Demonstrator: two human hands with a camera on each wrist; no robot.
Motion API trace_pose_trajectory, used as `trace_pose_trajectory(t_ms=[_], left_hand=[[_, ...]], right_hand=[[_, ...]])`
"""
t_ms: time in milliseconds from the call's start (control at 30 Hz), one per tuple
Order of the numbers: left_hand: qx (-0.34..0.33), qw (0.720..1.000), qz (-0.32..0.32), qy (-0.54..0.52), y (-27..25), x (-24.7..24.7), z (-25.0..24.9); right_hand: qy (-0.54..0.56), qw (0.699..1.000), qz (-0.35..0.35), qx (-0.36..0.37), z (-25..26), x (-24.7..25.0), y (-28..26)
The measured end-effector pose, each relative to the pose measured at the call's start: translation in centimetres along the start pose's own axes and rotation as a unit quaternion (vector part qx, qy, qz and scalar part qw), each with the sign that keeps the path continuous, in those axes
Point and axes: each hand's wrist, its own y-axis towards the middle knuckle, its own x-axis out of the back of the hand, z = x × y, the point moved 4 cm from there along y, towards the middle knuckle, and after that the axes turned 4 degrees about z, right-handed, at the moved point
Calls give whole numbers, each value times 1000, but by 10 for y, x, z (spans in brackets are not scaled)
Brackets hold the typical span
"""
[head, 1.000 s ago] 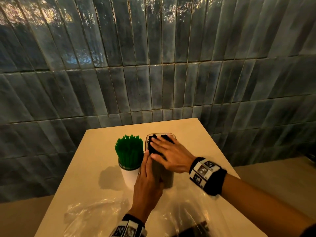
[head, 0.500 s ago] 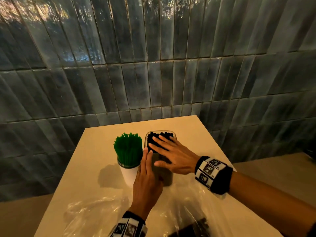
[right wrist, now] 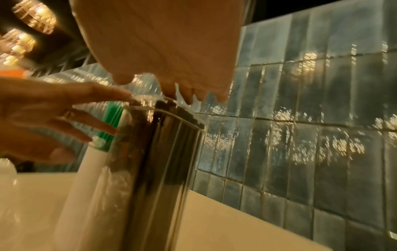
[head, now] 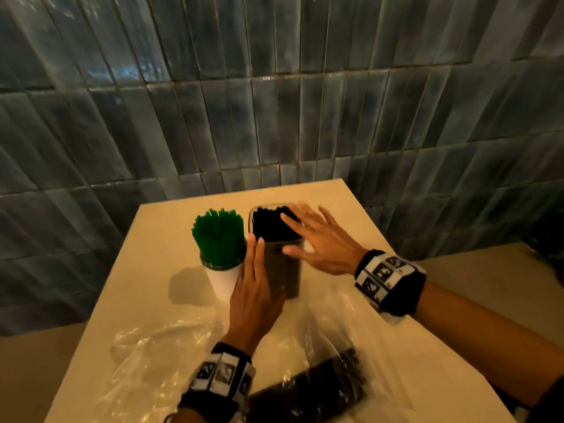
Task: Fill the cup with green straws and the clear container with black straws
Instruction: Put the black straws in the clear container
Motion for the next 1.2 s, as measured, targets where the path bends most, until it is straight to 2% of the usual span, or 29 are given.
trace_pose_trajectory(t_ms=[67,133,200,233,300,367,433,467,533,567,600,633,667,733,767,800,833,900,1067,1200], left_hand=[[-2,1000,-8,-5,-7,5,-2],[-27,1000,-13,-1,-24,11,-4],[-51,998,24,-1,-52,10,-4],[-52,996,67,-8,-70,5,-1],[-22,982,185,-25,-103,-3,7],[32,949,312,-25,-132,-16,19],[63,919,388,11,-152,-29,33],[72,908,411,28,-158,-34,37],[82,895,434,53,-165,-42,42],[83,892,440,59,-167,-46,44],[82,891,443,61,-167,-48,46],[81,890,445,60,-168,-49,46],[78,890,445,56,-168,-51,47],[70,893,442,50,-169,-51,47],[68,894,441,49,-169,-51,47],[69,894,440,48,-169,-51,48],[69,894,440,47,-169,-51,48],[69,893,442,49,-169,-51,47],[71,884,457,60,-168,-52,47],[74,879,467,63,-166,-51,46]], right_hand=[[102,992,-75,-30,-9,1,-13],[210,956,-182,-94,-29,-5,-31],[284,909,-249,-174,-51,-23,-57],[309,892,-247,-222,-60,-37,-73],[315,883,-166,-307,-74,-69,-98],[342,868,-18,-359,-78,-106,-119],[442,802,74,-394,-70,-134,-135],[492,762,82,-412,-65,-142,-140],[584,683,53,-435,-55,-146,-147],[618,656,47,-432,-51,-146,-148],[634,647,61,-419,-48,-145,-147],[625,665,96,-397,-43,-144,-146],[584,709,143,-369,-40,-144,-145],[399,836,236,-294,-35,-143,-140],[289,887,266,-244,-33,-143,-138],[200,919,278,-197,-29,-142,-135],[152,934,279,-163,-26,-143,-131],[144,944,271,-122,-25,-152,-125],[72,939,327,-79,-18,-163,-113],[46,927,357,-101,-28,-179,-108]])
